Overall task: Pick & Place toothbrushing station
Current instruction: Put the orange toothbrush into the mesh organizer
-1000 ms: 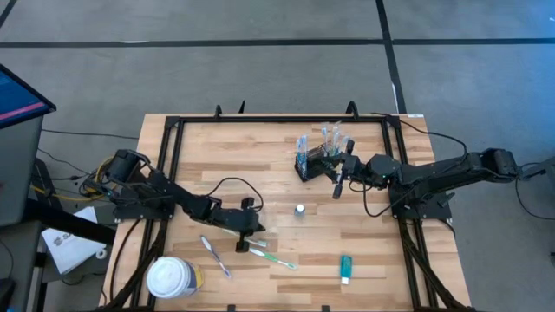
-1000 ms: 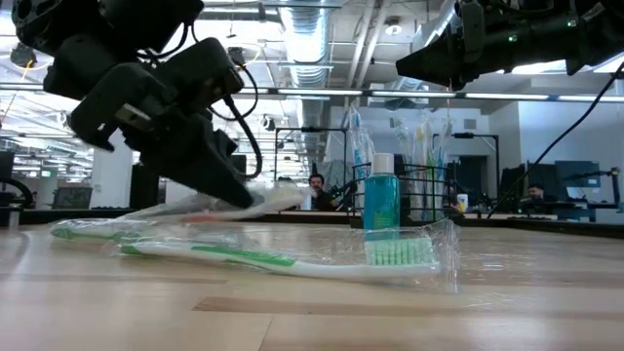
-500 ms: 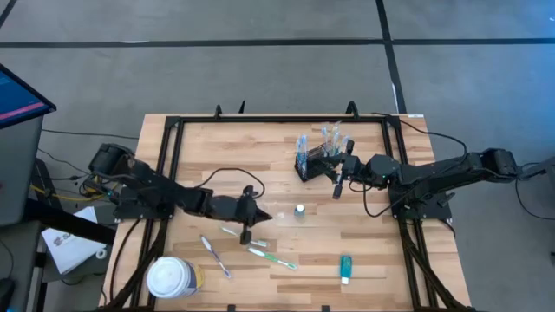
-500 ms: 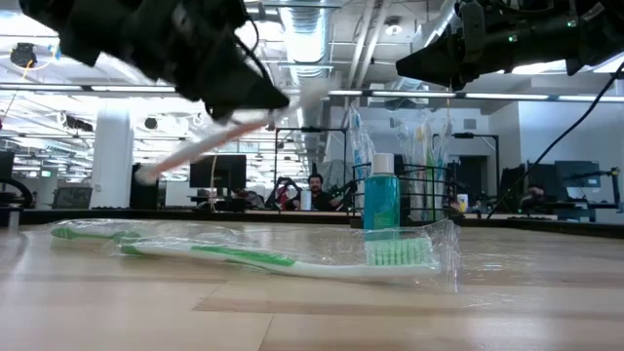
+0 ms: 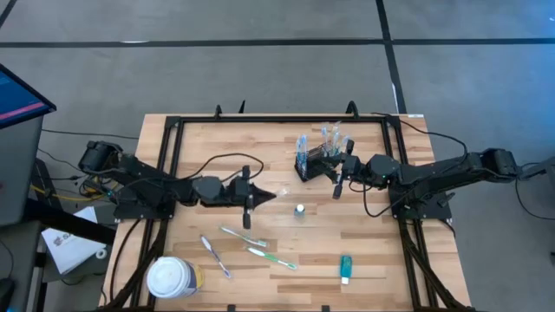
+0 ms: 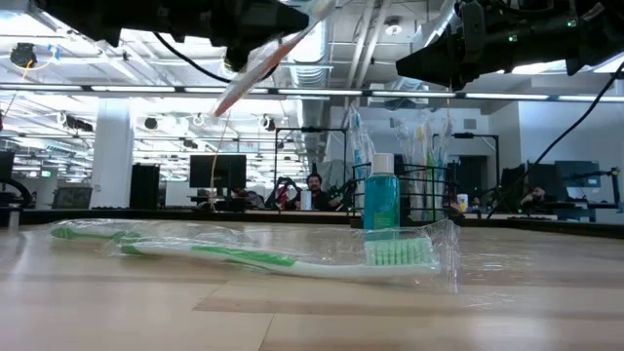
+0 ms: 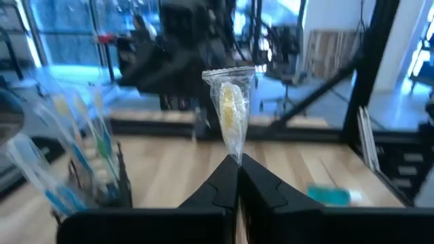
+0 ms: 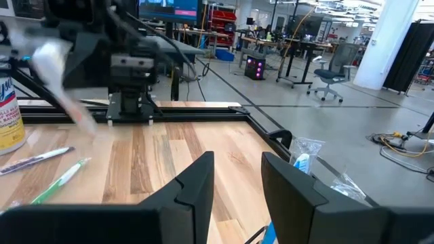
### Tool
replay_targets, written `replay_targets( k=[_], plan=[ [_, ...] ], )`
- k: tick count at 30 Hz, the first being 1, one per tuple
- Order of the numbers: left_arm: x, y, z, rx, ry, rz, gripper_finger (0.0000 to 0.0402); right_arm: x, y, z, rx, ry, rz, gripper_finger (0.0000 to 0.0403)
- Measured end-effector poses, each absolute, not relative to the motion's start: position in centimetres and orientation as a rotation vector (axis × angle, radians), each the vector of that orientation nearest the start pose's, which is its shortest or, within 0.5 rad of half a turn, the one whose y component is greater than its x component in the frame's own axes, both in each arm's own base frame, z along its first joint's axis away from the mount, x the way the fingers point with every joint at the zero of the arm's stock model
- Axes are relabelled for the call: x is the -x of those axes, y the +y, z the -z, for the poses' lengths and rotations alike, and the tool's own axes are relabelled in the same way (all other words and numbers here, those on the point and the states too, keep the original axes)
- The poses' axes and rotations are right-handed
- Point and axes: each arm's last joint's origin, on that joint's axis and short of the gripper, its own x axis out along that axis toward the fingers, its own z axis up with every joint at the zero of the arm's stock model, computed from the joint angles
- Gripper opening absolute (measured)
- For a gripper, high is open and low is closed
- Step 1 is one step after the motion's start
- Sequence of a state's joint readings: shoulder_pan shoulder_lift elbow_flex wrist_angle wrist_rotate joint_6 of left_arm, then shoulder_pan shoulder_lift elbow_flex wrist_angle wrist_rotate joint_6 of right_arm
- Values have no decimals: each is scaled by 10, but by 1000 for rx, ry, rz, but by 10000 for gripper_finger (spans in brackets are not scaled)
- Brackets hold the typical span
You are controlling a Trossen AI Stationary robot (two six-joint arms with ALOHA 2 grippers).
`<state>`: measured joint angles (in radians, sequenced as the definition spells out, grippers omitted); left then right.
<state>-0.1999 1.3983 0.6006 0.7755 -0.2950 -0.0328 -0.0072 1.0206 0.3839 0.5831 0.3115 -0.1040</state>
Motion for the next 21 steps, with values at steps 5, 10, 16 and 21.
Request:
replay_targets(
  k=[5,10,16,21],
  plan=[
    [-282,-36,-236,36,-64,-97,0,-210,-10,-226,110,64,304,113],
    [-283,-25,-243,43,-133,-91,0,-211,-8,-231,103,8,239,113],
    [-284,-15,-249,48,-218,-89,0,-211,-7,-233,86,-12,214,113],
    [-292,-9,-250,47,-256,-100,0,-211,-7,-235,73,-36,211,113]
  ],
)
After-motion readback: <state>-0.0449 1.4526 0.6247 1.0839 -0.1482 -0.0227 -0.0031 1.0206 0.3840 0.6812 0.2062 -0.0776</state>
